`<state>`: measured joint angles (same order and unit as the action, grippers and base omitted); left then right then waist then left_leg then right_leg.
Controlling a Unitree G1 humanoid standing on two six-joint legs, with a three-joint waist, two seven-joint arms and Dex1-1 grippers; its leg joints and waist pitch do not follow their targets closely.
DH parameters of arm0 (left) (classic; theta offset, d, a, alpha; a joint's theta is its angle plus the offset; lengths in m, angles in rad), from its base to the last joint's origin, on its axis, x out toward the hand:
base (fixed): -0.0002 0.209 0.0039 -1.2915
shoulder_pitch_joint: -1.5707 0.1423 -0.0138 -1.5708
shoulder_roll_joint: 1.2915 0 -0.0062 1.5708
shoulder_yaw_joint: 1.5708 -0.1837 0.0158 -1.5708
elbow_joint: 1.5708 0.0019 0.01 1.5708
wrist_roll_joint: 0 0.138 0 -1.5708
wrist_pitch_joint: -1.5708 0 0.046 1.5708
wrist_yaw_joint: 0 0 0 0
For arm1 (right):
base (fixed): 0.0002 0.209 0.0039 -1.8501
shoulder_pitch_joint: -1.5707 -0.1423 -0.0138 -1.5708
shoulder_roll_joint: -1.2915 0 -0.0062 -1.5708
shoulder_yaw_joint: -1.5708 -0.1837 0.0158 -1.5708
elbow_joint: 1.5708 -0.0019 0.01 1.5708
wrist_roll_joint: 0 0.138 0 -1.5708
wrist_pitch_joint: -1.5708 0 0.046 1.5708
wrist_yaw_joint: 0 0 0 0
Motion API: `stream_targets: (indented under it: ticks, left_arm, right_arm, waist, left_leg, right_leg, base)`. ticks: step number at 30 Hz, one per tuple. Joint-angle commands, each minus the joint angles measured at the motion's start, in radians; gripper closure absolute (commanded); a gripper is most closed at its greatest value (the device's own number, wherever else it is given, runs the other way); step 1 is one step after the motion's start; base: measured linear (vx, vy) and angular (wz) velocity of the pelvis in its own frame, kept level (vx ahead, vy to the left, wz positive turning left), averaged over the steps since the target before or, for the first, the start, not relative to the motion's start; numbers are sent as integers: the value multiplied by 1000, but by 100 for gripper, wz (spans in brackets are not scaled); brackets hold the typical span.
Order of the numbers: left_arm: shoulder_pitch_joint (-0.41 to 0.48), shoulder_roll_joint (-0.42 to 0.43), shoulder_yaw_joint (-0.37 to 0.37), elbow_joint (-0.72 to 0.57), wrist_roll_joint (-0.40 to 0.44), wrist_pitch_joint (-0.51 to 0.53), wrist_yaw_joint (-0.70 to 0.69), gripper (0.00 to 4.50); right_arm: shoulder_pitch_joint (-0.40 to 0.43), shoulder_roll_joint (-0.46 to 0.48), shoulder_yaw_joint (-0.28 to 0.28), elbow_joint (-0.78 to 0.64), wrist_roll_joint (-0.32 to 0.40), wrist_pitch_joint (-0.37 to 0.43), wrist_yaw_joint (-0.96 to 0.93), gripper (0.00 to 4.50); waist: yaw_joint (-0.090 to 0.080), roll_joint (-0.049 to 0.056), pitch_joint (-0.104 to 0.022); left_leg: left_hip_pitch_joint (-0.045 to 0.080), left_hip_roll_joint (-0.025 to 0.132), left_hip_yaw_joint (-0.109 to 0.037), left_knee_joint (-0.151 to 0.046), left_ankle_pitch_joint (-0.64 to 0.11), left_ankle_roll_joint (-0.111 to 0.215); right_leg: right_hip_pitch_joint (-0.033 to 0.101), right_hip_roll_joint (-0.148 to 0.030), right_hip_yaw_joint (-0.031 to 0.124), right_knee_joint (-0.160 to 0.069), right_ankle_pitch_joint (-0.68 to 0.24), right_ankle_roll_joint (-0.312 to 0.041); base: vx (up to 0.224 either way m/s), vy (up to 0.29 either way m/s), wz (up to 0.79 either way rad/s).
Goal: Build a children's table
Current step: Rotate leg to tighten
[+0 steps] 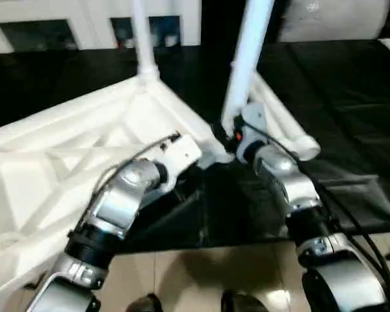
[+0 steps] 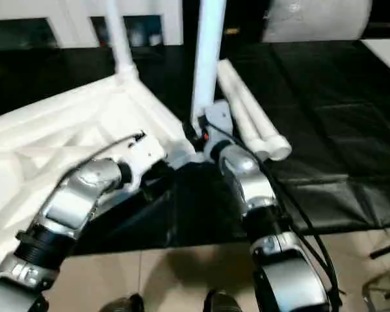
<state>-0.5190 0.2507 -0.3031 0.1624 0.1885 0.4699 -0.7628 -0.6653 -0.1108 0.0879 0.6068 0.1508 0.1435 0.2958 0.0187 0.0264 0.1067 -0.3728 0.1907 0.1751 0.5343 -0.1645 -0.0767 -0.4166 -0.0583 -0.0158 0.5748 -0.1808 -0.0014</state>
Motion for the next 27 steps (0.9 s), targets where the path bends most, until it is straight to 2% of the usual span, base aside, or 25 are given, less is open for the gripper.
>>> stream_targets:
  ticks: [1, 3, 7, 8, 10, 12, 13, 14, 17, 21, 27]
  left_arm:
    - [5, 7, -37, -22, -23, -54, -46, 450]
    - [3, 8, -32, -8, -25, -63, -44, 450]
    - [-2, 19, -23, 21, -32, -93, -43, 450]
    - [-2, 20, -22, 25, -32, -97, -43, 450]
    - [-4, 23, -21, 35, -33, -104, -45, 450]
    - [-19, 37, -18, 83, -31, -137, -52, 450]
    - [-19, 37, -18, 83, -31, -137, -52, 450]
    - [-25, 42, -16, 99, -35, -150, -56, 450]
    - [-31, 56, -19, 117, -45, -175, -72, 450]
    - [-38, 77, -28, 158, -46, -221, -99, 450]
    - [-50, 95, -41, 195, -49, -264, -132, 450]
  right_arm:
    - [74, -44, -12, 125, -47, 62, -15, 158]
    - [87, -53, -13, 98, -43, 55, 1, 137]
    - [135, -84, -13, 7, -27, 26, 59, 107]
    - [143, -89, -13, -7, -26, 27, 64, 95]
    - [157, -96, -11, -32, -22, 18, 81, 84]
    - [222, -130, -4, -141, 5, 5, 157, 68]
    - [222, -130, -4, -141, 5, 5, 157, 68]
    - [243, -144, -1, -168, 8, 3, 175, 44]
    - [279, -165, 0, -217, 13, 4, 203, 12]
    - [331, -197, -13, -296, 28, 10, 234, 4]
    - [371, -236, -28, -363, 46, 15, 275, 4]
  waist:
    - [5, 14, -53]
    - [13, 13, -56]
    - [28, 10, -61]
    - [31, 7, -63]
    - [33, 11, -62]
    - [37, 5, -64]
    - [41, 6, -63]
    - [40, 5, -64]
    - [38, 4, -62]
    - [36, 6, -60]
    - [33, 3, -65]
  left_leg:
    - [6, 27, -1, -51, -220, 5]
    - [7, 26, 1, -47, -188, 18]
    - [8, 28, 3, -41, -161, 36]
    - [8, 26, 2, -40, -132, 44]
    - [7, 26, 3, -38, -122, 57]
    - [6, 25, 3, -36, -122, 66]
    - [8, 25, 3, -36, -124, 68]
    - [5, 25, 2, -36, -119, 69]
    - [4, 23, 2, -36, -142, 66]
    - [6, 24, 1, -37, -158, 63]
    - [3, 24, 1, -31, -128, 80]
  right_leg:
    - [49, -51, 29, -55, -34, -248]
    - [54, -51, 29, -49, 22, -262]
    - [58, -53, 31, -46, 62, -265]
    - [62, -50, 29, -40, 93, -266]
    - [60, -51, 29, -40, 100, -271]
    - [64, -51, 30, -40, 89, -262]
    - [63, -51, 29, -42, 83, -258]
    - [65, -51, 29, -39, 79, -255]
    - [63, -53, 28, -44, 23, -253]
    - [61, -52, 28, -50, -30, -244]
    - [64, -52, 27, -41, 28, -260]
  base:
    - [0, 0, 0]
    - [0, 0, 0]
    - [0, 0, 0]
    - [0, 0, 0]
    - [0, 0, 0]
    - [0, 0, 0]
    - [0, 0, 0]
    - [0, 0, 0]
    - [0, 0, 0]
    - [0, 0, 0]
    - [0, 0, 0]
